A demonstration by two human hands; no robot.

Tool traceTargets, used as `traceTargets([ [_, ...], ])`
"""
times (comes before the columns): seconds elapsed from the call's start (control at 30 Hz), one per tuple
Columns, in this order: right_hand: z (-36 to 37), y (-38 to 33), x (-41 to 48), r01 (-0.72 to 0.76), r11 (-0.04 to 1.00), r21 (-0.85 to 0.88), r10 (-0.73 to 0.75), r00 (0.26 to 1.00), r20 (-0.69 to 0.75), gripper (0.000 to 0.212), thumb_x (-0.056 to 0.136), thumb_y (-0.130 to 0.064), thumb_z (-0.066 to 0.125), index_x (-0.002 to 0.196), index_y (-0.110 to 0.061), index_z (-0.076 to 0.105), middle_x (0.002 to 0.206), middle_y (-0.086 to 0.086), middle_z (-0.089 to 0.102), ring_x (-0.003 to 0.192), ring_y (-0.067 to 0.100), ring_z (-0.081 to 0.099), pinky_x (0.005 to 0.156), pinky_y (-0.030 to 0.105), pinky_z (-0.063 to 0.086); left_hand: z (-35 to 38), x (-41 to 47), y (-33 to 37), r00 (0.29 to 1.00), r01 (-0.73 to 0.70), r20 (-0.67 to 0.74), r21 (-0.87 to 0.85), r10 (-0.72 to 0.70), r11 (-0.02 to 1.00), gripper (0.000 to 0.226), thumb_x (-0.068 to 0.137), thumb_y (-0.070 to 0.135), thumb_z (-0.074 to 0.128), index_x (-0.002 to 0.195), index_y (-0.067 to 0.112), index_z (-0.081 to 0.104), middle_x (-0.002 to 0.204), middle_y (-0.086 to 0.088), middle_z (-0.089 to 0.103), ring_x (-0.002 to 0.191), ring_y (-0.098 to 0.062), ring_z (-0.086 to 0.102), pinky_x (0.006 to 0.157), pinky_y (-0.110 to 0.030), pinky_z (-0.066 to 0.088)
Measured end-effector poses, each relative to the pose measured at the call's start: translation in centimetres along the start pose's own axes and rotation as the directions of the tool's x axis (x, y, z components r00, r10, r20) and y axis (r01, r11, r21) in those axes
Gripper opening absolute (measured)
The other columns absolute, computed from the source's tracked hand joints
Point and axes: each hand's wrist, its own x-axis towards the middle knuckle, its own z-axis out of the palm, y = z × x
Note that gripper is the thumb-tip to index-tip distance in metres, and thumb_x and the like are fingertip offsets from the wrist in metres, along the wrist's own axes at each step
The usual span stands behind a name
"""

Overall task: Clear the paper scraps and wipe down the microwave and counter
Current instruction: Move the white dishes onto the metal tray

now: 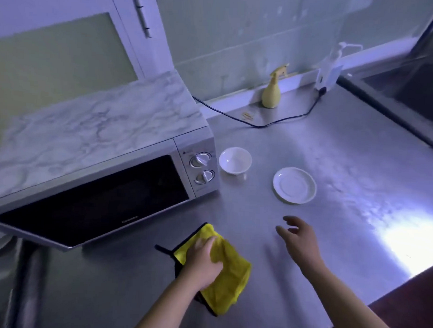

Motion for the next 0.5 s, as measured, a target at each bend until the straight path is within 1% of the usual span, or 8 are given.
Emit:
traceTargets([
  [0.07,0.0,-1.2,3.9,0.075,0.989,-0.127,-0.073,0.997,0.025,0.044,0.086,-0.019,0.073,0.127,-0.010,0.062,0.128,0.010,0.059,0.114,0.027,0.058,0.092,0.037,0.046,0.7,0.8,0.7,0.994,0.065,0.081,0.122,-0.076,0.990,0.073,0.090,0.034,0.057,0.155,0.031,0.025,0.165,-0.004,0.001,0.150,-0.031,0.007,0.121,-0.035,0.018],
  [0.1,0.2,-2.0,5.8,0.113,0.977,-0.180,-0.106,0.993,0.048,0.048,0.086,-0.021,0.074,0.130,-0.009,0.060,0.130,0.012,0.057,0.118,0.029,0.056,0.096,0.037,0.043,1.0,1.0,0.8,0.990,0.087,0.094,0.161,-0.103,0.983,0.074,0.089,0.035,0.057,0.155,0.032,0.024,0.166,-0.003,-0.004,0.150,-0.034,0.004,0.121,-0.036,0.016],
  [0.17,1.0,-3.8,9.6,0.142,0.963,-0.230,-0.123,0.988,0.096,0.051,0.086,-0.027,0.072,0.133,-0.011,0.058,0.131,0.014,0.056,0.119,0.030,0.056,0.098,0.037,0.042,1.6,1.2,0.7,0.986,0.118,0.098,0.182,-0.137,0.976,0.077,0.087,0.031,0.057,0.156,0.035,0.021,0.165,-0.001,-0.010,0.151,-0.035,-0.003,0.121,-0.037,0.014],
  [0.23,2.7,-5.7,12.8,0.123,0.969,-0.216,-0.098,0.987,0.124,0.053,0.087,-0.032,0.070,0.133,-0.011,0.057,0.126,0.012,0.061,0.113,0.031,0.061,0.097,0.037,0.047,2.0,1.3,0.4,0.981,0.129,0.114,0.199,-0.154,0.971,0.080,0.086,0.028,0.057,0.156,0.036,0.019,0.165,-0.001,-0.013,0.151,-0.034,-0.006,0.122,-0.037,0.010],
  [0.27,3.7,-6.7,14.0,0.103,0.976,-0.191,-0.076,0.987,0.144,0.054,0.086,-0.033,0.069,0.134,-0.011,0.056,0.120,0.010,0.064,0.108,0.031,0.063,0.096,0.041,0.050,1.9,1.3,0.3,0.980,0.128,0.124,0.222,-0.158,0.967,0.081,0.086,0.029,0.058,0.156,0.037,0.017,0.165,-0.002,-0.013,0.151,-0.034,-0.006,0.122,-0.037,0.008],
  [0.37,7.1,-9.0,16.9,-0.053,0.999,-0.004,0.053,0.980,0.192,0.055,0.085,-0.029,0.069,0.133,-0.009,0.052,0.096,0.010,0.067,0.085,0.032,0.068,0.084,0.049,0.059,1.6,1.5,0.3,0.976,0.103,0.154,0.309,-0.156,0.946,0.085,0.086,0.032,0.056,0.157,0.037,0.010,0.164,-0.010,-0.013,0.151,-0.033,-0.009,0.121,-0.037,0.002],
  [0.43,9.2,-9.8,18.3,-0.095,0.995,0.042,0.085,0.976,0.202,0.047,0.083,-0.022,0.067,0.126,-0.004,0.056,0.100,0.018,0.069,0.087,0.037,0.069,0.080,0.054,0.060,1.5,1.5,0.1,0.975,0.100,0.161,0.298,-0.154,0.949,0.086,0.084,0.028,0.055,0.156,0.039,0.009,0.164,-0.007,-0.015,0.151,-0.033,-0.009,0.121,-0.037,0.004],
  [0.5,10.7,-9.9,19.2,-0.119,0.991,0.061,0.105,0.975,0.197,0.033,0.080,-0.013,0.060,0.111,-0.001,0.062,0.098,0.024,0.069,0.085,0.043,0.071,0.070,0.057,0.060,1.4,1.4,-0.1,0.978,0.081,0.161,0.288,-0.132,0.954,0.085,0.084,0.027,0.055,0.156,0.041,0.011,0.164,-0.005,-0.016,0.151,-0.033,-0.009,0.121,-0.037,0.006],
])
